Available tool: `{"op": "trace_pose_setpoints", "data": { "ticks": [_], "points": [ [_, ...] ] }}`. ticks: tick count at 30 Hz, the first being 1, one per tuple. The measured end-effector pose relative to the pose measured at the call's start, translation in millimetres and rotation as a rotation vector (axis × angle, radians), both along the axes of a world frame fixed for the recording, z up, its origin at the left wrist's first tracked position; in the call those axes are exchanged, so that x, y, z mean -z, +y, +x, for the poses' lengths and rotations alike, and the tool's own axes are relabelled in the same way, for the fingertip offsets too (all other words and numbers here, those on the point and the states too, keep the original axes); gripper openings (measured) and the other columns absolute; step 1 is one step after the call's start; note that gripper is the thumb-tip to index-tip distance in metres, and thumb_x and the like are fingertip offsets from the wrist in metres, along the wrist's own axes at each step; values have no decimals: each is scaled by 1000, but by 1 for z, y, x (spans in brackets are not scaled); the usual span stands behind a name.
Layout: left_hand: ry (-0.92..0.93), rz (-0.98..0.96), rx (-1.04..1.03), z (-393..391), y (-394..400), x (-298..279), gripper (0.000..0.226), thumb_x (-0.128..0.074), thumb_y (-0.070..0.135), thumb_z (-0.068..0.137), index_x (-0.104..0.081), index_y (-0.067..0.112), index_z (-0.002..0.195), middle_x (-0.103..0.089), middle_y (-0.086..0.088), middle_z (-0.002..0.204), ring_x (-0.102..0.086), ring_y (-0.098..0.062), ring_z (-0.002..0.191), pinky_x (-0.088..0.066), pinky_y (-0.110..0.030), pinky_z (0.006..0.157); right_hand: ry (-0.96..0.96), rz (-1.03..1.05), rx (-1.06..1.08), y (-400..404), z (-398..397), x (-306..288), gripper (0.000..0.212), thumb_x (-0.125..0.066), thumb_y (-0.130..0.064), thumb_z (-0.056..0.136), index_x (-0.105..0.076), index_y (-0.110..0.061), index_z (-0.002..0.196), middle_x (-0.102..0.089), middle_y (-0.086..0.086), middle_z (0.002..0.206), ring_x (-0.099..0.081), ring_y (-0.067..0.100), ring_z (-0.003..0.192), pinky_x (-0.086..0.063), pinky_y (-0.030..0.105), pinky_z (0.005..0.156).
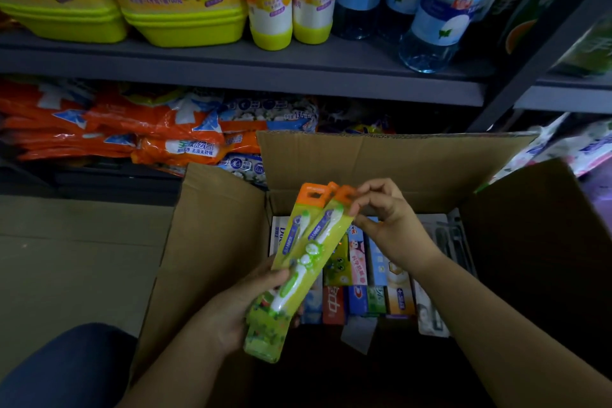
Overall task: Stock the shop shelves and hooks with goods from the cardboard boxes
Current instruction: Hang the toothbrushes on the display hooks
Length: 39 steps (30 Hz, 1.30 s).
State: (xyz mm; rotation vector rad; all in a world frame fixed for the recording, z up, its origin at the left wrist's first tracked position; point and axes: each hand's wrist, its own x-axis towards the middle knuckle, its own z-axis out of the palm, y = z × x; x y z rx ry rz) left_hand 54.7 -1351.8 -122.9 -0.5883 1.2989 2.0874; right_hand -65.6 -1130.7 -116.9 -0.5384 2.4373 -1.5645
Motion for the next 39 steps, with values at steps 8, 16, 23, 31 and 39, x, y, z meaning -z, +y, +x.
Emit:
{"op": "trace_pose_setpoints", "data": {
  "ticks": [8, 16, 23, 31, 39],
  "points": [
    [78, -34, -92, -8, 18, -6, 63, -73, 5, 55, -59, 18, 116, -75, -7, 97, -72, -20, 82, -56, -28, 58, -544, -268, 274, -15, 29, 4, 32, -55, -16, 95, -49, -30, 123, -49, 1, 134, -61, 15, 109, -52, 34, 95],
    [204, -190, -48, -14, 40, -10, 70, -86, 31, 62, -52, 30, 124, -71, 4, 112, -67, -12, 103, -55, -25, 76, -727, -273, 76, -35, 52, 5, 38, -71, -29, 84, -58, -20, 119, -71, -2, 112, -67, 15, 104, -51, 43, 97],
    [105, -227, -76, -27, 42, -21, 16, -51, 21, 93, -56, 34, 100, -67, 18, 82, -61, 17, 61, -45, -8, 49, -728, -278, 112, -28, 39, 8, 78, -82, -52, 63, -52, -19, 126, -66, 5, 119, -65, 22, 105, -54, 45, 89],
    [184, -176, -238, -18, 50, -90, 60, -84, 23, 67, -56, 31, 120, -72, -1, 109, -69, -20, 99, -57, -32, 74, -790, -346, 81, -29, 52, -75, 59, -77, -43, 76, -52, -26, 127, -66, -3, 122, -62, 19, 114, -49, 45, 99],
    [232, -242, -323, -23, 46, -295, 85, -94, 39, 29, -65, 13, 105, -76, -2, 86, -71, -7, 75, -52, -14, 57, -781, -364, 89, -39, 51, -283, 51, -79, -28, 76, -56, -23, 121, -71, -1, 112, -67, 20, 105, -52, 42, 93]
  ]
}}
